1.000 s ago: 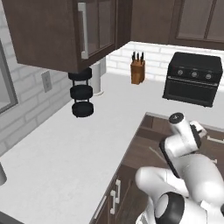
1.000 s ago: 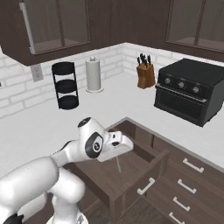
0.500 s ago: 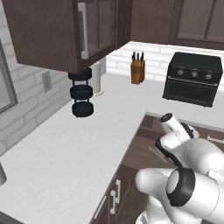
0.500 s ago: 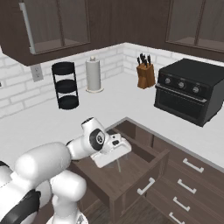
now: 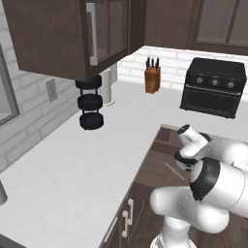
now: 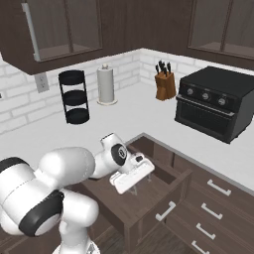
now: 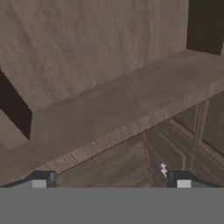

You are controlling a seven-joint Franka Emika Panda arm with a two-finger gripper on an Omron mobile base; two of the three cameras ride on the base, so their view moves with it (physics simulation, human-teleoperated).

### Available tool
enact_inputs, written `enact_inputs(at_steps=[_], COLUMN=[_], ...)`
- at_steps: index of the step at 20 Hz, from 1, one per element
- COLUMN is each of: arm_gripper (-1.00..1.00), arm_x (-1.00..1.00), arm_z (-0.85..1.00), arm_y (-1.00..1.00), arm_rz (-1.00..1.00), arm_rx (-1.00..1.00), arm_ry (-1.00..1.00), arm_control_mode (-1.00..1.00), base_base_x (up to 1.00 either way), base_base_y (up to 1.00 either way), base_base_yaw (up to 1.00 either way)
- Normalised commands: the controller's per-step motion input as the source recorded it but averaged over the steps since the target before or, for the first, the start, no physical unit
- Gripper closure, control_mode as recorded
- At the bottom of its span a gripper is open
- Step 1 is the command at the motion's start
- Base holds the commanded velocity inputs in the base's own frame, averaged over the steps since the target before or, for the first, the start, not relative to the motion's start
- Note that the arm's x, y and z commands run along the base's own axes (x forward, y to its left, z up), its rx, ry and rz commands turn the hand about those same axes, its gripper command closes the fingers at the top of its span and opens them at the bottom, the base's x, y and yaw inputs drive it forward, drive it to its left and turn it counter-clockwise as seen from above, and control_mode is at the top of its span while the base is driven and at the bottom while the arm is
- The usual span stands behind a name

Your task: Take a straw from the drawer in front and place it inside the glass cup on the dining counter.

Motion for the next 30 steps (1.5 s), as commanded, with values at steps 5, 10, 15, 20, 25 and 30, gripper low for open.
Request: enact_inputs(at_steps=[5, 10, 15, 20, 25, 30], arm_gripper=[-1.0, -1.0, -1.0, -1.0, -1.0, -1.0], arm_x=[0.0, 0.0, 0.0, 0.0, 0.0, -0.1], arm_z=[-0.25, -0.31, -0.27, -0.18, -0.11, -0.11], arm_y=[-0.18, -0.06, -0.05, -0.16, -0.33, -0.51], arm_rz=[0.32, 0.28, 0.15, 0.01, -0.14, -0.21], arm_rx=[0.12, 0.2, 0.26, 0.22, 0.1, 0.07], arm_ry=[0.23, 0.24, 0.16, 0.06, 0.0, 0.0], arm_control_mode=[-1.0, -1.0, -1.0, -1.0, -1.0, -1.0], base_base_x=[0.0, 0.0, 0.0, 0.0, 0.0, 0.0], base_base_y=[0.0, 0.0, 0.0, 0.0, 0.0, 0.0], base_base_yaw=[0.0, 0.0, 0.0, 0.0, 0.0, 0.0])
